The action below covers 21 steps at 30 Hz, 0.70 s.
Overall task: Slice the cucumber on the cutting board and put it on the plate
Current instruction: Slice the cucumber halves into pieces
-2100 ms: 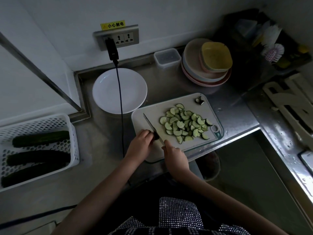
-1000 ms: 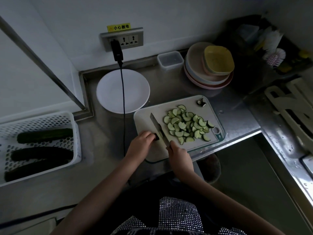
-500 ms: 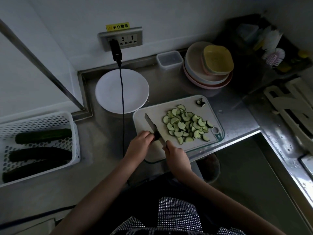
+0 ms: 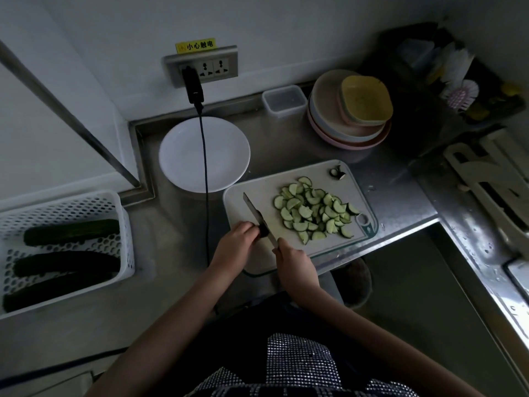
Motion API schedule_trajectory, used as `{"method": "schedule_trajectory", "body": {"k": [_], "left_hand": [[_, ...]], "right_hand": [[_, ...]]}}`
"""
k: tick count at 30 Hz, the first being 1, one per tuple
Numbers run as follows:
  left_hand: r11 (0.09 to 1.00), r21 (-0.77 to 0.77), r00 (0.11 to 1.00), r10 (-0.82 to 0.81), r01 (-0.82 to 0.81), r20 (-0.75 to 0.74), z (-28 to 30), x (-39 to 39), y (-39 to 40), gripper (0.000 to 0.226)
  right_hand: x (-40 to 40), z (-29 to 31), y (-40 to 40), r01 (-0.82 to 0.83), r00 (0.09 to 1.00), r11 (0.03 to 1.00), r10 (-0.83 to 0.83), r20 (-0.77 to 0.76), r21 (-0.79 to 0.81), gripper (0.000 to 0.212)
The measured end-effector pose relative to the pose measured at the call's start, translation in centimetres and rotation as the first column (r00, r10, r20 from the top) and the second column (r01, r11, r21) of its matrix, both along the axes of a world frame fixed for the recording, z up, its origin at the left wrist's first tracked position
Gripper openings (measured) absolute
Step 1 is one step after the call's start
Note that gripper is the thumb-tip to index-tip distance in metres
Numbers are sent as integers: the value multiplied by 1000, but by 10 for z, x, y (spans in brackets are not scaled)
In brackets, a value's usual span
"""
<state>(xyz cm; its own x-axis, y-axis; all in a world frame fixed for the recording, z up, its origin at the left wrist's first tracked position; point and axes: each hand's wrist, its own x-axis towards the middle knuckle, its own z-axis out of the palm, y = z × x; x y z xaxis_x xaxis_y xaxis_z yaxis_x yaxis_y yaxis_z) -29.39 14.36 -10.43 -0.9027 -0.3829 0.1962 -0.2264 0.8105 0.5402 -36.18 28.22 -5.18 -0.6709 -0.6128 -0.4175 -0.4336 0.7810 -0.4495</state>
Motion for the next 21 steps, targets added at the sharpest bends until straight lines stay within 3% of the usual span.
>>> {"method": "schedule_trajectory", "body": {"k": [3,13,21], "left_hand": [[1000,18,1000,0,0,17,-1,1,0,19],[1000,18,1000,10,-10,28,4,2,1,16],[999,40,998,0,-3,67,4,2,1,20]], "right_hand": [[-1,-2,-1,-10,1000,999,9,24,49,6],[-2,3,3,-21,999,997,24,-38,72,12],[1,13,14,35,999,998,-37,-32,-48,16]]}}
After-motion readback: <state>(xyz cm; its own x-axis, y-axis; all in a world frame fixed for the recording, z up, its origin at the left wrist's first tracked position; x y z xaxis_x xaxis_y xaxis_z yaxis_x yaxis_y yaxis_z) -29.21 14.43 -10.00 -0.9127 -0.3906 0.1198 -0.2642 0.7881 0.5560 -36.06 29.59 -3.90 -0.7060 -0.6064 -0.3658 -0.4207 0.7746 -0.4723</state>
